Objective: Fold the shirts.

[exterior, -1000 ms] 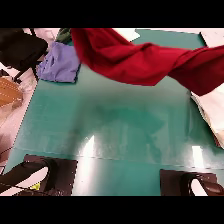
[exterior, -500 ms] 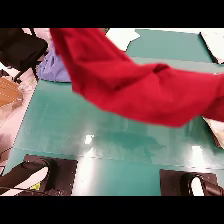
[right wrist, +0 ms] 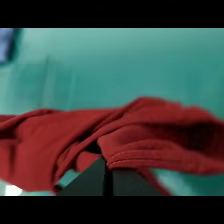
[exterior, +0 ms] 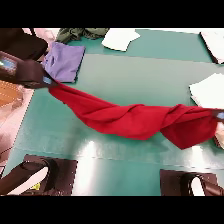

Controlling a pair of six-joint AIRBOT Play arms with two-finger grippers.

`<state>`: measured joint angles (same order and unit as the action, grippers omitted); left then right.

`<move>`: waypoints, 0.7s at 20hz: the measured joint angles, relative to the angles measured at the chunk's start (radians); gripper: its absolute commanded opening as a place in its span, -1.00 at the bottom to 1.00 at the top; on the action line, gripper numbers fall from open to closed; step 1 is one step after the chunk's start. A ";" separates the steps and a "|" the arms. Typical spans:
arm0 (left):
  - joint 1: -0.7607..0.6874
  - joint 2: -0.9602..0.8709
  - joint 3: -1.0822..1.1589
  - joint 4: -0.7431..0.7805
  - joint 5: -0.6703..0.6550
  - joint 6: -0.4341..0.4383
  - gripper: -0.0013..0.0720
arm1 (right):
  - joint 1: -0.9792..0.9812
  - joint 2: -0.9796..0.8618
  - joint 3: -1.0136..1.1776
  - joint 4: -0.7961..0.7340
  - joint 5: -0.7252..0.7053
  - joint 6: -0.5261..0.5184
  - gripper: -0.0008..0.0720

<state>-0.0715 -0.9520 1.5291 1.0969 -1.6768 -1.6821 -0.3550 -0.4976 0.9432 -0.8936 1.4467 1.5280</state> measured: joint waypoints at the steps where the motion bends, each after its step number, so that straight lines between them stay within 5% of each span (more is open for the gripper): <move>1: 0.000 -0.005 -0.090 0.004 0.056 0.010 -0.88 | 0.010 -0.026 -0.065 0.004 -0.032 -0.002 -0.93; 6: 0.000 -0.114 -0.397 0.015 0.375 0.055 -0.88 | 0.178 -0.356 -0.236 0.027 -0.202 -0.054 -0.93; 14: 0.000 -0.288 -0.486 0.055 0.815 0.100 -0.88 | 0.524 -0.833 -0.093 -0.052 -0.248 -0.078 -0.93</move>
<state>-0.0715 -1.2404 1.0428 1.1522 -0.8619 -1.5822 0.1692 -1.3308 0.8501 -0.9459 1.1992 1.4502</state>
